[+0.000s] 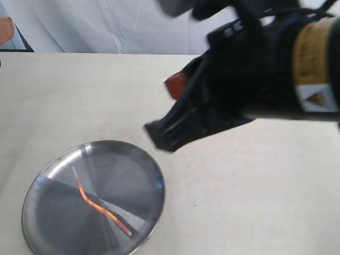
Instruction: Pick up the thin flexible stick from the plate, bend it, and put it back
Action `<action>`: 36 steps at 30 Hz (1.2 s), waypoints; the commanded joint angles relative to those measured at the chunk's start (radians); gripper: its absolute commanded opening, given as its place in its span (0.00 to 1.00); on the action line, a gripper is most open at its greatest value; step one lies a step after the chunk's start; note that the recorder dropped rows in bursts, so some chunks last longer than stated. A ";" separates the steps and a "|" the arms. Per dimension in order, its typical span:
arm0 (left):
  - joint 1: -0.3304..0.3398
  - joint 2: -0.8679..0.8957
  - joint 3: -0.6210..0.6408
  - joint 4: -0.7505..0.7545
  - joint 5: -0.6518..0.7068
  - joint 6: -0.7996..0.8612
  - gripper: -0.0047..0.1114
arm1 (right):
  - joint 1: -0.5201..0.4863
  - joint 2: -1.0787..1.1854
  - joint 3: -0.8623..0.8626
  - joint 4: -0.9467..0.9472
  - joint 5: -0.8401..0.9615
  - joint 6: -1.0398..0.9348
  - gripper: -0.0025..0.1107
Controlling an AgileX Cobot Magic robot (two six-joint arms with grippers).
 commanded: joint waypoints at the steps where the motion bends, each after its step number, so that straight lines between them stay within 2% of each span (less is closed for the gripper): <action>1: -0.007 -0.005 -0.003 0.006 -0.003 0.003 0.46 | -0.030 -0.151 0.020 -0.208 0.150 0.358 0.01; 6: -0.007 -0.005 -0.003 0.006 -0.003 0.003 0.46 | -0.271 -0.304 0.179 -0.210 0.033 0.452 0.01; 13: -0.007 -0.005 -0.003 0.005 -0.005 0.003 0.46 | -0.638 -0.554 0.509 -0.040 -0.236 0.452 0.01; 19: -0.007 -0.005 -0.003 0.005 -0.007 0.003 0.46 | -0.852 -0.782 0.771 0.080 -0.343 0.452 0.01; 27: -0.007 -0.005 -0.003 0.005 -0.007 0.003 0.46 | -0.988 -1.021 0.979 0.126 -0.443 0.452 0.01; 36: -0.007 -0.005 -0.003 0.005 -0.007 0.003 0.46 | -1.002 -1.084 1.028 0.161 -0.365 0.452 0.01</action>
